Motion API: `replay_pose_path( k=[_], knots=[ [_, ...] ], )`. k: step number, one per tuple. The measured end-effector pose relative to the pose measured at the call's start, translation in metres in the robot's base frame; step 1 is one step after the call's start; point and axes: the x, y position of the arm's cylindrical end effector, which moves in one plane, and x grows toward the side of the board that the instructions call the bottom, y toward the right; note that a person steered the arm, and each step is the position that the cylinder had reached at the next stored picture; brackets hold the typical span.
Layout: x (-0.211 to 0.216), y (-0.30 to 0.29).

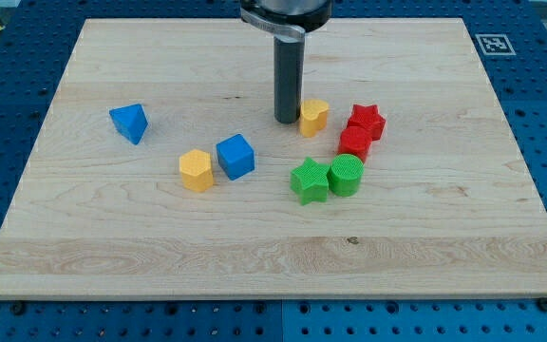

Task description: Move your arm to the top of the yellow hexagon

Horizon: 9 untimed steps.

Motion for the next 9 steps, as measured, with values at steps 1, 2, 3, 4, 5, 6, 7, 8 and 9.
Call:
replay_pose_path(
  k=[1, 2, 3, 4, 5, 6, 7, 8, 9],
  knots=[
    [-0.001, 0.023],
    [-0.001, 0.044],
    [-0.001, 0.05],
    [-0.008, 0.05],
    [-0.023, 0.029],
    [-0.036, 0.0],
    [-0.044, -0.023],
    [-0.05, -0.045],
    [-0.052, -0.062]
  ],
)
